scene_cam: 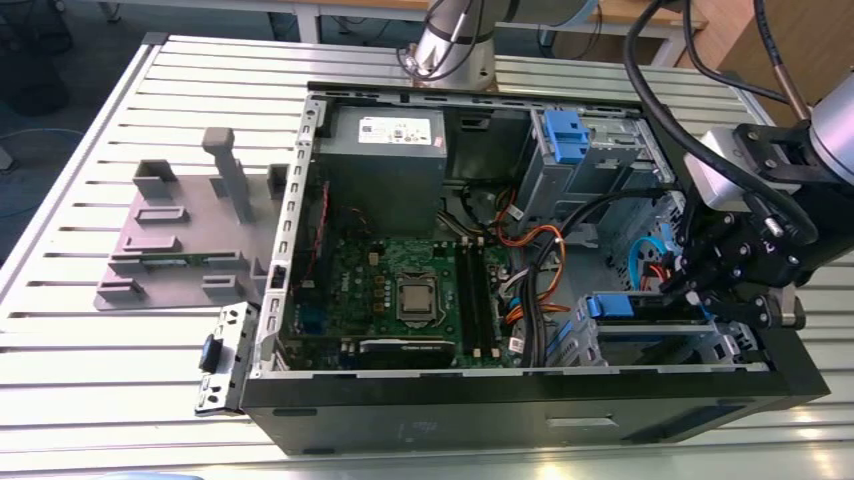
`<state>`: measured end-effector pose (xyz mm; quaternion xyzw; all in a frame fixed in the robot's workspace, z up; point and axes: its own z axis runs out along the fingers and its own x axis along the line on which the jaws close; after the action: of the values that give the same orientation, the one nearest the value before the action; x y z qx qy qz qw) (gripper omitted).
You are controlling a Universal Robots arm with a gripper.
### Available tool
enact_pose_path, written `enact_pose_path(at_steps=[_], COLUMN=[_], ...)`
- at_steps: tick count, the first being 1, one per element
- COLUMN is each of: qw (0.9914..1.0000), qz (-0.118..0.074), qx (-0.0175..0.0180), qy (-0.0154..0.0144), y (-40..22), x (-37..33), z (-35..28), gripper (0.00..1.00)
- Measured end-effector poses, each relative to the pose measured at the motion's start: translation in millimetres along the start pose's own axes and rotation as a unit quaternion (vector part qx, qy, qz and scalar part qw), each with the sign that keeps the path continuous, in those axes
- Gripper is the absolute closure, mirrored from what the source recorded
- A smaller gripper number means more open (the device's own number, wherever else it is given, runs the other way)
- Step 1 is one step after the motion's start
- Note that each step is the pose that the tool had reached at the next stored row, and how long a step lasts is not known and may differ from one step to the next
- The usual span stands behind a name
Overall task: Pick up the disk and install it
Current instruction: 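Insert the first disk wire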
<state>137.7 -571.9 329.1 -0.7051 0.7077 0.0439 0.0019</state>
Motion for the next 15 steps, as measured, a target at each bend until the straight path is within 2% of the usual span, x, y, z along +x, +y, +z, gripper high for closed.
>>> enact_pose_path(at_steps=[5, 6, 7, 8, 15], qw=[1.0, 1.0, 1.0, 1.0, 1.0], qz=[0.0, 0.0, 0.0, 0.0, 0.0], qx=[0.0, 0.0, 0.0, 0.0, 0.0], qy=[-0.0001, -0.0001, -0.0001, -0.0001, 0.0003], y=[-0.1, -0.1, -0.1, -0.1, -0.1], x=[0.0, 0.0, 0.0, 0.0, -0.1], z=[0.1, 0.1, 0.1, 0.1, -0.9], gripper=[0.81, 0.75, 0.75, 0.69, 0.69])
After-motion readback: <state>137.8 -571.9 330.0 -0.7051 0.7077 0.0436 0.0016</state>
